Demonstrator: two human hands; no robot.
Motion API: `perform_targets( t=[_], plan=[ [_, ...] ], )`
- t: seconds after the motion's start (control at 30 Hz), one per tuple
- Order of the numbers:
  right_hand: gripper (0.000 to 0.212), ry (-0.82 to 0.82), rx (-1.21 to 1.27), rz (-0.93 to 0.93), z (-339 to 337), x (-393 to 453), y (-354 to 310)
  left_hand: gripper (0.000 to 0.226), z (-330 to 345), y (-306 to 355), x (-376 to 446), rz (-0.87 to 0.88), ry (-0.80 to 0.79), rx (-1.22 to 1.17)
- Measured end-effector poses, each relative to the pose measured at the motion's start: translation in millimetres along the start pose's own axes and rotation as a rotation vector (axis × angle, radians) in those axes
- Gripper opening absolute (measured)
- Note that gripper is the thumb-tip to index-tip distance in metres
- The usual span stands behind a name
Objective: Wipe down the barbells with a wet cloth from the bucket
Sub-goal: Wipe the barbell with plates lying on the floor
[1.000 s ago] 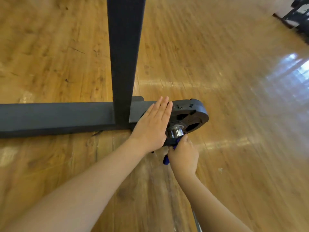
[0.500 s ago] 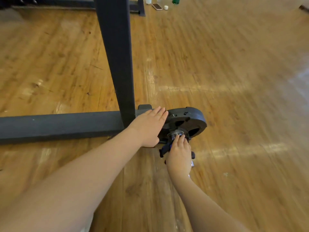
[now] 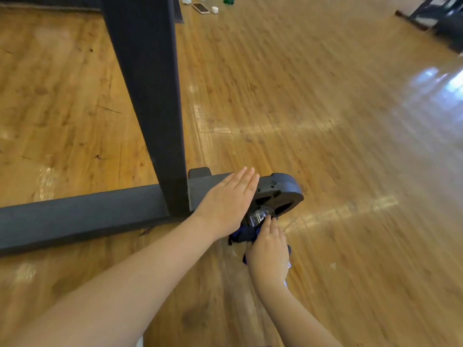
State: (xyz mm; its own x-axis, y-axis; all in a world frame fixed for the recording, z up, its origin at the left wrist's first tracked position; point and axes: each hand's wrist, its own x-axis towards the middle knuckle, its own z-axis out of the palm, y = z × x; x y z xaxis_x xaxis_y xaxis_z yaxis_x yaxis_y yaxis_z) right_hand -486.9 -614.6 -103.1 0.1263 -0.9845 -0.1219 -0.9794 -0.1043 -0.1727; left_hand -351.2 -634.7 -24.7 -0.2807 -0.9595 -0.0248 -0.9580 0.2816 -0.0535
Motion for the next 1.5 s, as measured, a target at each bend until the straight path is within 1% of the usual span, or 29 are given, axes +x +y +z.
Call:
perform_targets(
  t=[0.1, 0.23, 0.3, 0.37, 0.43, 0.53, 0.57, 0.6, 0.7, 0.77, 0.83, 0.9, 1.03, 1.1, 1.17, 1.23, 1.37, 1.43, 1.5],
  plan=[
    [0.064, -0.010, -0.011, 0.073, 1, 6, -5, 0.067, 0, -1, -1, 0.009, 0.015, -0.006],
    [0.042, -0.053, 0.048, 0.244, -1, 26, -15, 0.065, -5, -8, 0, 0.086, 0.001, 0.060],
    [0.041, -0.082, 0.048, 0.260, -3, 30, -17, 0.063, -6, -11, 0, 0.107, -0.002, 0.069],
    [0.037, -0.082, 0.036, 0.212, -2, 28, -12, 0.061, -6, -13, 0, 0.120, 0.009, 0.079],
    [0.040, -0.098, 0.022, 0.159, -1, 21, -3, 0.060, -5, -13, -1, 0.141, 0.015, 0.094],
    [0.059, -0.108, -0.028, 0.096, -2, 10, 6, 0.059, -3, -12, -3, 0.140, 0.016, 0.087],
    [0.060, -0.115, -0.043, 0.094, -4, 10, 5, 0.059, -3, -11, -3, 0.132, 0.021, 0.085],
    [0.057, -0.121, -0.061, 0.105, -4, 12, 4, 0.059, -3, -11, -2, 0.126, 0.022, 0.084],
    [0.034, -0.134, -0.070, 0.183, -6, 22, -3, 0.058, -4, -7, 0, 0.131, 0.004, 0.096],
    [0.027, -0.152, -0.043, 0.212, -9, 29, -7, 0.057, -4, -6, 2, 0.126, -0.001, 0.103],
    [0.028, -0.150, -0.013, 0.212, -10, 31, -6, 0.057, -5, -5, 2, 0.124, -0.003, 0.089],
    [0.030, -0.144, -0.010, 0.171, -9, 26, -1, 0.060, -4, -6, 1, 0.124, -0.005, 0.077],
    [0.050, -0.148, -0.054, 0.106, -5, 12, 5, 0.067, 1, -16, -5, 0.147, -0.010, 0.051],
    [0.047, -0.151, -0.065, 0.137, -6, 19, -1, 0.070, 4, -22, -8, 0.171, -0.012, 0.056],
    [0.038, -0.149, -0.019, 0.189, -9, 32, -10, 0.074, 8, -26, -12, 0.194, -0.025, 0.058],
    [0.035, -0.134, 0.022, 0.216, -12, 40, -16, 0.076, 13, -31, -15, 0.219, -0.032, 0.066],
    [0.044, -0.121, -0.008, 0.142, -11, 28, -9, 0.074, 19, -41, -16, 0.261, -0.046, 0.042],
    [0.050, -0.123, -0.031, 0.098, -10, 15, 0, 0.075, 23, -45, -15, 0.281, 0.001, 0.039],
    [0.052, -0.140, -0.055, 0.102, -8, 10, 4, 0.073, 29, -47, -14, 0.290, 0.029, 0.037]
  ],
)
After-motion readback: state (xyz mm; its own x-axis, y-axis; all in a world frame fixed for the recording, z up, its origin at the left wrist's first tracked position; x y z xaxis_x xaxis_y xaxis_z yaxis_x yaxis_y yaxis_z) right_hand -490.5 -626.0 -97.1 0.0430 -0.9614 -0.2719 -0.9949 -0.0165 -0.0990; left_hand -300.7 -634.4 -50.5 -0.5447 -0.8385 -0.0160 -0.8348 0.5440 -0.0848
